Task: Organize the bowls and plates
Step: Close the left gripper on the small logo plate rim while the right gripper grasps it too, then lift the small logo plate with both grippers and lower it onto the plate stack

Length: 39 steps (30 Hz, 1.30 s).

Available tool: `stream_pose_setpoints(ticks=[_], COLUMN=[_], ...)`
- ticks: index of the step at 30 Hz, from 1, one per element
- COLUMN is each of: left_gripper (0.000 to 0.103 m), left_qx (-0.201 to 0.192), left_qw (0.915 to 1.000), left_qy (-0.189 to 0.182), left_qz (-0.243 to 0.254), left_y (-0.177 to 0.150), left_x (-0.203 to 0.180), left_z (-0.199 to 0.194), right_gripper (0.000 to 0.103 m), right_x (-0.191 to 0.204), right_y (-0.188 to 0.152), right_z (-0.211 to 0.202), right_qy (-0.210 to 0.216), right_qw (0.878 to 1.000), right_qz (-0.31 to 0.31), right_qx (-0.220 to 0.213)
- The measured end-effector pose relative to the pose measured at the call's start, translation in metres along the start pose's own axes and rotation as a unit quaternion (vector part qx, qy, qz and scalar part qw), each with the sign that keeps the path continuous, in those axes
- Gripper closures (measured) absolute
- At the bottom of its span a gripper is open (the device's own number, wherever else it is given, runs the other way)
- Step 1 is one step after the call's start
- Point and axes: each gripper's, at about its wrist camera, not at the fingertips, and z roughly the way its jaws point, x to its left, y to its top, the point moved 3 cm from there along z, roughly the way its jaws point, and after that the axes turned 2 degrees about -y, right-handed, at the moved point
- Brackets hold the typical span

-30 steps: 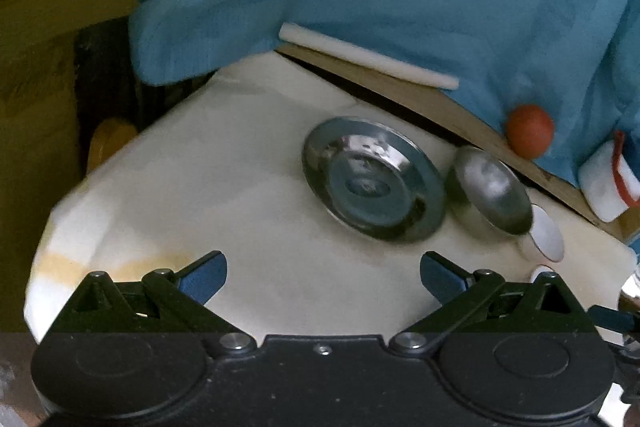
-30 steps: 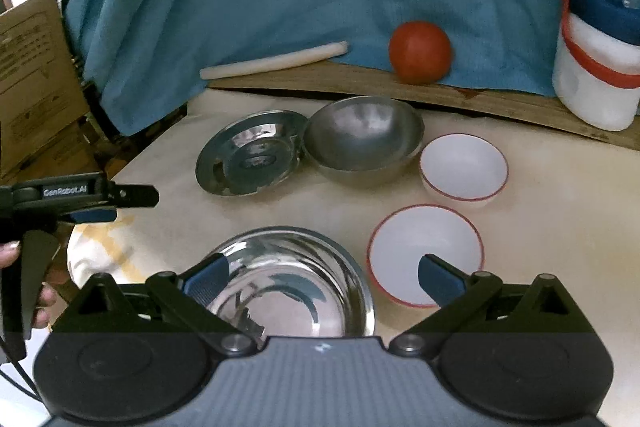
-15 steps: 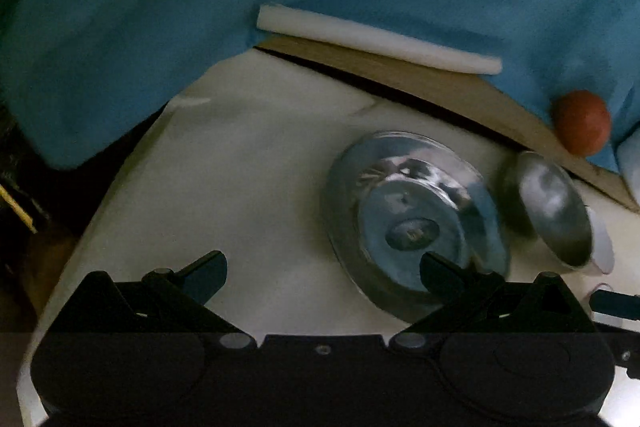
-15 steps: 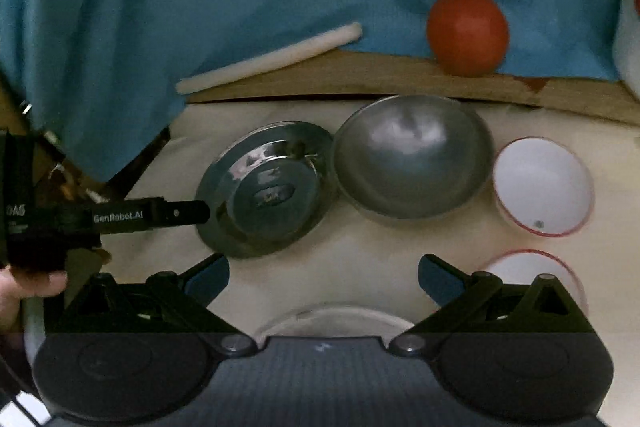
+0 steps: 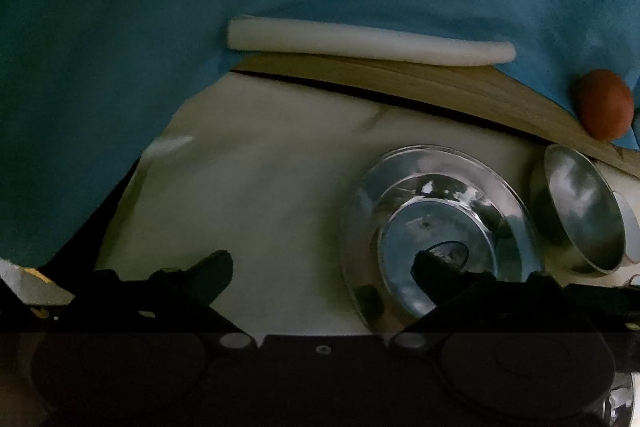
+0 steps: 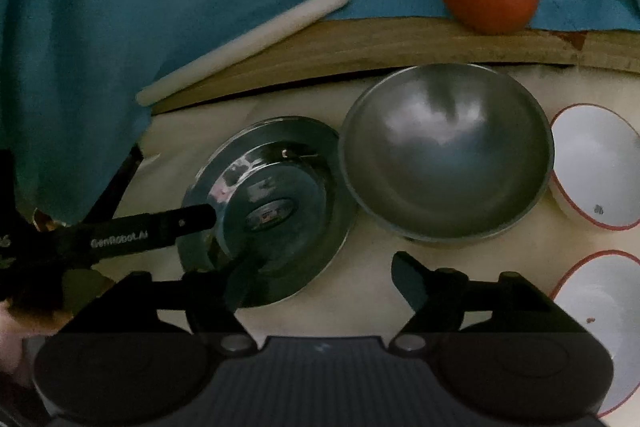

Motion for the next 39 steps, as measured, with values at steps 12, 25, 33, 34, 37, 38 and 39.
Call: stream_pose_setpoints(ticks=[12, 25, 33, 34, 37, 38, 39], left_gripper=[0.063, 0.083, 0.084, 0.084, 0.084, 0.084, 0.084], left_qx=[0.000, -0.002, -0.005, -0.006, -0.013, -0.016, -0.018], left_qw=[0.9995, 0.9986, 0.9988, 0.9988, 0.9987, 0.9986, 0.9985], left_qy=[-0.032, -0.049, -0.038, -0.036, -0.035, -0.036, -0.037], left_qz=[-0.006, -0.021, -0.032, -0.033, -0.034, -0.036, -0.037], left_y=[0.004, -0.003, -0.017, -0.020, -0.028, -0.031, -0.033], left_x=[-0.010, -0.004, -0.007, -0.007, -0.010, -0.012, -0.014], left_z=[0.007, 0.001, -0.013, -0.017, -0.030, -0.033, -0.038], right_gripper=[0.064, 0.080, 0.080, 0.080, 0.080, 0.080, 0.080], right_x=[-0.004, -0.001, 0.001, 0.002, 0.002, 0.002, 0.003], right_y=[0.004, 0.001, -0.003, -0.004, -0.007, -0.008, -0.009], right_z=[0.013, 0.014, 0.007, 0.005, -0.005, -0.007, -0.011], right_qy=[-0.001, 0.010, 0.025, 0.027, 0.034, 0.037, 0.039], right_qw=[1.000, 1.000, 0.999, 0.999, 0.999, 0.999, 0.998], right_qz=[0.014, -0.003, -0.016, -0.020, -0.033, -0.036, -0.040], right_qx=[0.008, 0.006, 0.019, 0.019, 0.019, 0.017, 0.015])
